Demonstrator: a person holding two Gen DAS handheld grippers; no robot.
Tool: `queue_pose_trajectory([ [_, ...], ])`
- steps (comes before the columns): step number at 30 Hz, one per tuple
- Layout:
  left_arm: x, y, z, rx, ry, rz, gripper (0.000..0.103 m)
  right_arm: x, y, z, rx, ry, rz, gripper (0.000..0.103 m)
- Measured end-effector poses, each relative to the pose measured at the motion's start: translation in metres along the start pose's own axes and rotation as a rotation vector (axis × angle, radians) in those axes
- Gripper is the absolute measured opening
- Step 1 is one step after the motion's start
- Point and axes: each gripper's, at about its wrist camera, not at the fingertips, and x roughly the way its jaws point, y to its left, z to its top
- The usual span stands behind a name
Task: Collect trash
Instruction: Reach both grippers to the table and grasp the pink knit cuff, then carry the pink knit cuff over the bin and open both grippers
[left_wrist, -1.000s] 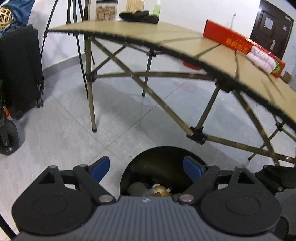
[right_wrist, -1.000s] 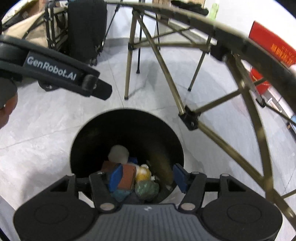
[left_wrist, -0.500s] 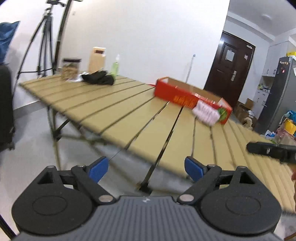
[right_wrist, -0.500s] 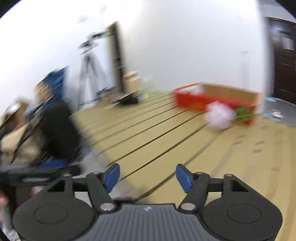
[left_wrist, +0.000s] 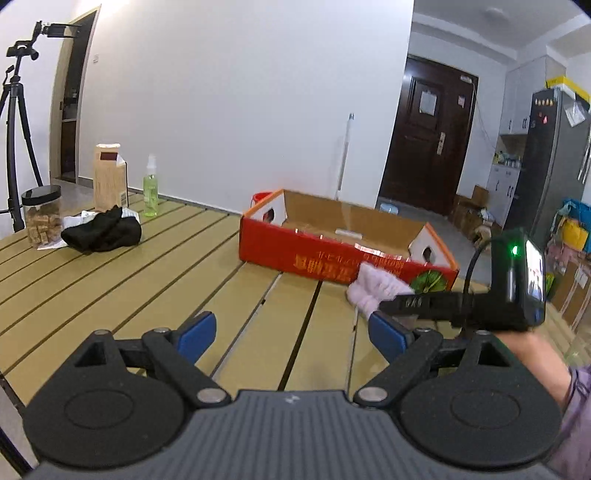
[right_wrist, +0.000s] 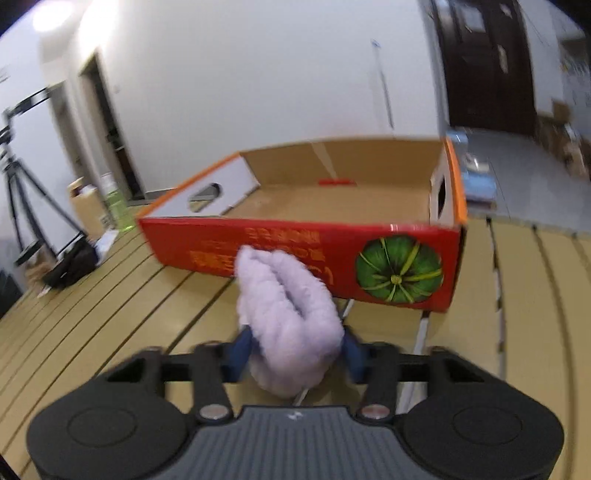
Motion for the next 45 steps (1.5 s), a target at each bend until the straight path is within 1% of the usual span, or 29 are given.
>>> queue_pose_trajectory([
  [1, 0.003, 0.002, -0.003, 0.008, 0.008, 0.008, 0.091, -0.008, 0.000, -0.004, 0.014, 0.010, 0.020, 0.026],
  [2, 0.003, 0.005, -0.006, 0.011, 0.011, 0.011, 0.091, -0.018, 0.001, -0.006, -0.014, 0.028, 0.056, 0.025],
  [4, 0.003, 0.011, -0.011, 0.009, 0.025, -0.007, 0.091, -0.048, 0.001, -0.011, -0.125, 0.093, 0.195, 0.025],
  [5, 0.002, 0.012, -0.013, 0.006, 0.031, -0.021, 0.091, -0.063, -0.003, -0.016, -0.169, 0.175, 0.301, 0.025],
  [6, 0.003, 0.012, -0.015, 0.002, 0.040, -0.049, 0.091, -0.077, -0.010, -0.021, -0.176, 0.242, 0.384, 0.025],
  [7, 0.005, 0.010, -0.019, -0.003, 0.054, -0.101, 0.091, -0.088, -0.017, -0.026, -0.178, 0.308, 0.444, 0.026],
  [8, 0.007, 0.007, -0.021, -0.010, 0.069, -0.151, 0.091, -0.095, -0.023, -0.030, -0.175, 0.356, 0.466, 0.026],
  [11, 0.018, -0.011, -0.033, -0.017, 0.116, -0.306, 0.091, -0.107, -0.041, -0.037, -0.124, 0.439, 0.490, 0.026],
  [12, 0.024, -0.020, -0.037, -0.008, 0.128, -0.339, 0.090, -0.107, -0.046, -0.038, -0.107, 0.455, 0.506, 0.026],
  [14, 0.039, -0.037, -0.046, 0.013, 0.143, -0.360, 0.079, -0.100, -0.053, -0.040, -0.073, 0.466, 0.491, 0.026],
  [15, 0.046, -0.044, -0.049, 0.029, 0.160, -0.372, 0.065, -0.094, -0.057, -0.042, -0.044, 0.467, 0.482, 0.026],
  [16, 0.054, -0.050, -0.048, 0.033, 0.196, -0.384, 0.049, -0.092, -0.060, -0.045, -0.030, 0.465, 0.473, 0.026],
  [18, 0.062, -0.052, -0.045, -0.017, 0.229, -0.409, 0.042, -0.084, -0.068, -0.049, 0.010, 0.447, 0.489, 0.026],
  [20, 0.069, -0.055, -0.043, -0.029, 0.258, -0.419, 0.034, -0.079, -0.073, -0.053, 0.020, 0.434, 0.499, 0.026],
  [21, 0.071, -0.058, -0.042, -0.020, 0.265, -0.415, 0.030, -0.080, -0.074, -0.053, 0.025, 0.418, 0.486, 0.026],
  [22, 0.072, -0.060, -0.041, -0.015, 0.268, -0.404, 0.026, -0.083, -0.075, -0.052, 0.024, 0.385, 0.453, 0.028],
  [24, 0.072, -0.060, -0.042, -0.047, 0.280, -0.382, 0.023, -0.094, -0.079, -0.051, 0.028, 0.293, 0.371, 0.031],
  [27, 0.071, -0.061, -0.040, -0.121, 0.295, -0.350, 0.020, -0.117, -0.073, -0.060, -0.006, 0.170, 0.272, 0.032],
  [28, 0.070, -0.062, -0.040, -0.134, 0.296, -0.339, 0.020, -0.122, -0.068, -0.065, -0.032, 0.132, 0.221, 0.032],
  [29, 0.069, -0.064, -0.040, -0.138, 0.291, -0.328, 0.020, -0.125, -0.063, -0.063, -0.053, 0.109, 0.193, 0.030],
  [30, 0.069, -0.066, -0.040, -0.141, 0.280, -0.316, 0.022, -0.126, -0.060, -0.066, -0.063, 0.093, 0.185, 0.027],
  [31, 0.069, -0.067, -0.040, -0.144, 0.267, -0.299, 0.028, -0.125, -0.057, -0.069, -0.065, 0.095, 0.188, 0.021],
  [34, 0.069, -0.071, -0.040, -0.132, 0.268, -0.284, 0.036, -0.119, -0.057, -0.071, -0.044, 0.077, 0.164, 0.020],
  [35, 0.069, -0.072, -0.040, -0.126, 0.264, -0.277, 0.036, -0.119, -0.058, -0.072, -0.029, 0.073, 0.163, 0.019],
  [36, 0.069, -0.074, -0.041, -0.117, 0.263, -0.282, 0.027, -0.118, -0.059, -0.073, -0.013, 0.071, 0.164, 0.018],
  [37, 0.069, -0.076, -0.041, -0.110, 0.263, -0.289, 0.022, -0.122, -0.064, -0.070, -0.009, 0.069, 0.161, 0.018],
  [39, 0.063, -0.079, -0.040, -0.103, 0.250, -0.279, 0.015, -0.123, -0.061, -0.071, -0.009, 0.064, 0.150, 0.016],
  [43, 0.032, -0.073, -0.031, -0.133, 0.198, -0.285, 0.014, -0.150, -0.047, -0.071, -0.010, 0.047, 0.179, 0.013],
  [45, 0.001, -0.060, -0.026, -0.142, 0.155, -0.286, 0.014, -0.170, -0.027, -0.072, -0.032, 0.024, 0.218, 0.013],
])
